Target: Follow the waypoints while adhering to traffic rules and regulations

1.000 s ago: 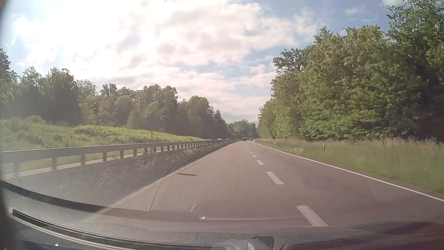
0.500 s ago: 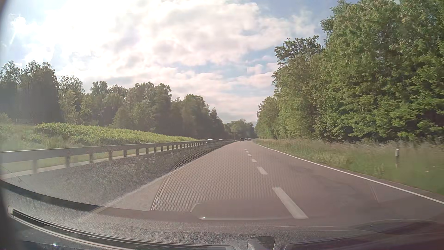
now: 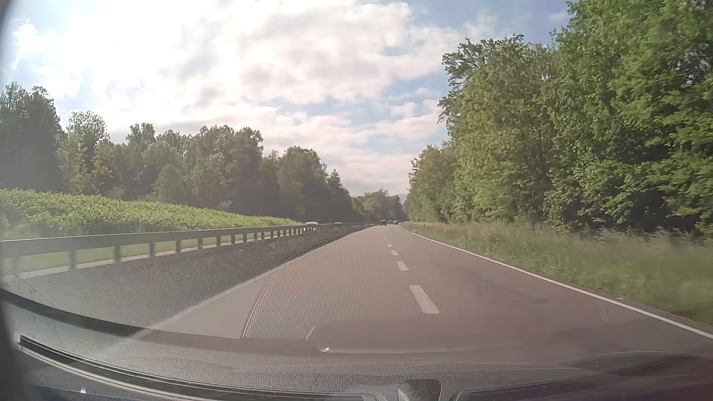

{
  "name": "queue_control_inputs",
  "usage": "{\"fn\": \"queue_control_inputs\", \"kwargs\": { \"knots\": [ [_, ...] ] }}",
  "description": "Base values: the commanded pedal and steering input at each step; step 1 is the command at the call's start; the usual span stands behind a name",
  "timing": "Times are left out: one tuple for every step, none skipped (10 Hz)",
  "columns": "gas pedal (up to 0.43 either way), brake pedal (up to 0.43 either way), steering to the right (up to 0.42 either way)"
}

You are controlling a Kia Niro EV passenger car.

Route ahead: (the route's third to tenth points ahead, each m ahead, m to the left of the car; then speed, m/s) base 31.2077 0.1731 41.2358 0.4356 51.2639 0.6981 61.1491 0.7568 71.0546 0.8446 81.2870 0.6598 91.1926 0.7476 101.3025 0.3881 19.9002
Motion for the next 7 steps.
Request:
{"fn": "queue_control_inputs", "kwargs": {
  "knots": [
    [0.177, 0.0, 0.005],
    [0.177, 0.0, 0.004],
    [0.177, 0.0, 0.003],
    [0.177, 0.0, 0.003],
    [0.189, 0.0, 0.003],
    [0.189, 0.0, 0.003],
    [0.189, 0.0, 0.003]
  ]
}}
